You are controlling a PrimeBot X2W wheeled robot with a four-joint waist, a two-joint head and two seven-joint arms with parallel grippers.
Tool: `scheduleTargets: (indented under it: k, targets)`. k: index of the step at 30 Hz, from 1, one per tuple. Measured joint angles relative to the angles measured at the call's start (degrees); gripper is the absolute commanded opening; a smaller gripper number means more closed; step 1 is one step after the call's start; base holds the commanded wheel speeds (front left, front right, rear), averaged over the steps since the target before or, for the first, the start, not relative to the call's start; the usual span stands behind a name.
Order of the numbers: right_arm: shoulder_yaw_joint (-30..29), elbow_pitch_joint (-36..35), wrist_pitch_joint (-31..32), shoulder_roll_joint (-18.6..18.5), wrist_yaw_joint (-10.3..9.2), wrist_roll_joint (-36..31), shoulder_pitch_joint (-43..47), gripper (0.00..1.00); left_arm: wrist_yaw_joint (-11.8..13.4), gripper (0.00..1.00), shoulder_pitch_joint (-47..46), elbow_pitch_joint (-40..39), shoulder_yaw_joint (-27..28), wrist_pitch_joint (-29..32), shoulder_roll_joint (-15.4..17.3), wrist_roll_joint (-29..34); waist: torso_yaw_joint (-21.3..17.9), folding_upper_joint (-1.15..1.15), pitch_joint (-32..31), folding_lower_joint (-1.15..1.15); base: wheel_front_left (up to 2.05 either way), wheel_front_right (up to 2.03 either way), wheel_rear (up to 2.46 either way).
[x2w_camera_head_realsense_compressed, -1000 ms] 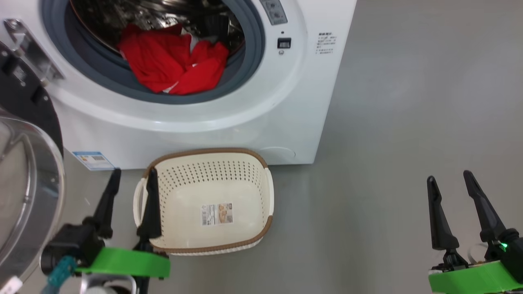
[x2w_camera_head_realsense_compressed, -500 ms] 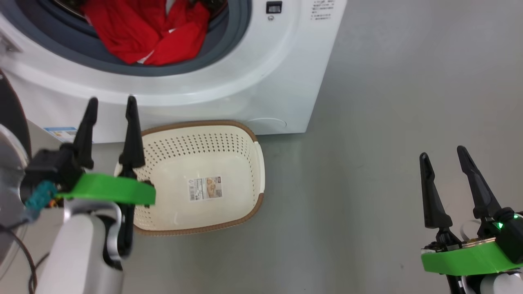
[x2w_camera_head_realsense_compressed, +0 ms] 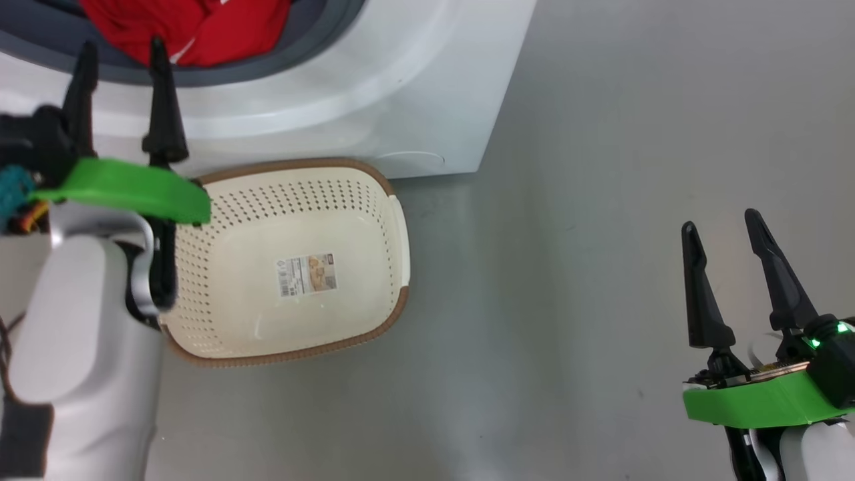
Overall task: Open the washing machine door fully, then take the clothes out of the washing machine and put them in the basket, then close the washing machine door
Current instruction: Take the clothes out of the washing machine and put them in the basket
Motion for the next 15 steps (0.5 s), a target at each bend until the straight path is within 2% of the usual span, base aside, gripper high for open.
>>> scheduleTargets:
  k: [15]
  targets:
    - [2.78,1.10,-0.01,-0.07,0.00,0.03,-3.58,1.00,1.24,1.00,-17.77,17.90,-0.34,-0.42,3.60,1.82,-3.47,0.00,5.52,0.00,0.00,0.00,0.00]
